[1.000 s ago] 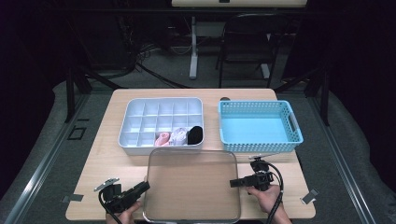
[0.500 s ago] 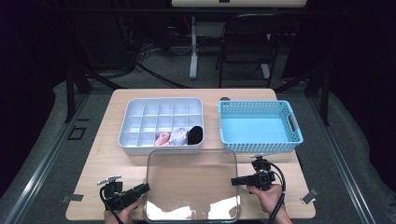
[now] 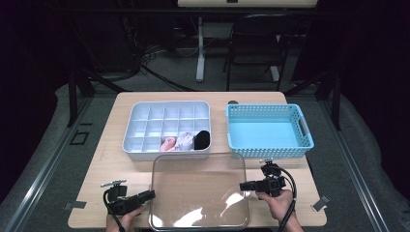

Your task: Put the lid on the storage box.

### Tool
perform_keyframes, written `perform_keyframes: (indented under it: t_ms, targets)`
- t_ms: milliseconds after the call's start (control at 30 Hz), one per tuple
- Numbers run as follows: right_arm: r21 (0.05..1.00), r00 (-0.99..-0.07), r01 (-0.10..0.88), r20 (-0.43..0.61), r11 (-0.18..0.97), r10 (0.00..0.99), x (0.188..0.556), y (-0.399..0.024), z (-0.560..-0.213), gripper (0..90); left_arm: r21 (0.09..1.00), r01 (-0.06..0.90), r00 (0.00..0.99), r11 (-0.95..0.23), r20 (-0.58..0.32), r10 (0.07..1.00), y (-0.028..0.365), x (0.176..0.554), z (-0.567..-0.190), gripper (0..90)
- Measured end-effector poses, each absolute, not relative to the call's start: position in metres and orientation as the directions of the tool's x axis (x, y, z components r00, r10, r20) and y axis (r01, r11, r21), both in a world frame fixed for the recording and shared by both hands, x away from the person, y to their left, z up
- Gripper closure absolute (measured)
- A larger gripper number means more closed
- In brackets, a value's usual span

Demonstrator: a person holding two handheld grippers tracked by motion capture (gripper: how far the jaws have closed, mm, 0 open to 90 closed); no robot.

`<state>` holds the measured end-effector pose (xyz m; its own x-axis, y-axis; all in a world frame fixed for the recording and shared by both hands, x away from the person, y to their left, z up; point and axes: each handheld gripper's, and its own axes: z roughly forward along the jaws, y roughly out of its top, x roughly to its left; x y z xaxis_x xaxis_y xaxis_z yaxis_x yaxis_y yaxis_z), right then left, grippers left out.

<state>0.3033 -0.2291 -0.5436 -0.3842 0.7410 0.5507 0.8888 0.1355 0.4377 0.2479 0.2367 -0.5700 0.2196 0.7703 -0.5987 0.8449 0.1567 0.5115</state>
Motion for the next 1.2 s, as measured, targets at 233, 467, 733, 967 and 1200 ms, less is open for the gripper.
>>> perform_keyframes:
  t_ms: [233,467,733,967,1200]
  targets:
    - [0.496,-0.397,0.864,0.565,0.087,0.723,0.299,-0.23,-0.534,67.5,0.518,0.84,0.228,0.16,-0.606,0.762,0.241,0.247,-0.564,70.9]
    - [0.513,-0.403,0.855,0.563,0.078,0.722,0.297,-0.228,-0.526,68.6,0.542,0.822,0.238,0.174,-0.605,0.76,0.242,0.245,-0.554,72.0]
    - [0.566,-0.424,0.824,0.571,0.037,0.703,0.295,-0.23,-0.506,70.4,0.553,0.813,0.242,0.184,-0.607,0.757,0.242,0.242,-0.545,72.2]
    - [0.564,-0.429,0.824,0.566,0.048,0.704,0.303,-0.22,-0.503,70.0,0.573,0.806,0.258,0.15,-0.567,0.782,0.252,0.254,-0.53,72.0]
    - [0.575,-0.444,0.816,0.556,0.061,0.702,0.318,-0.207,-0.496,69.5,0.592,0.793,0.273,0.144,-0.556,0.785,0.264,0.265,-0.518,72.1]
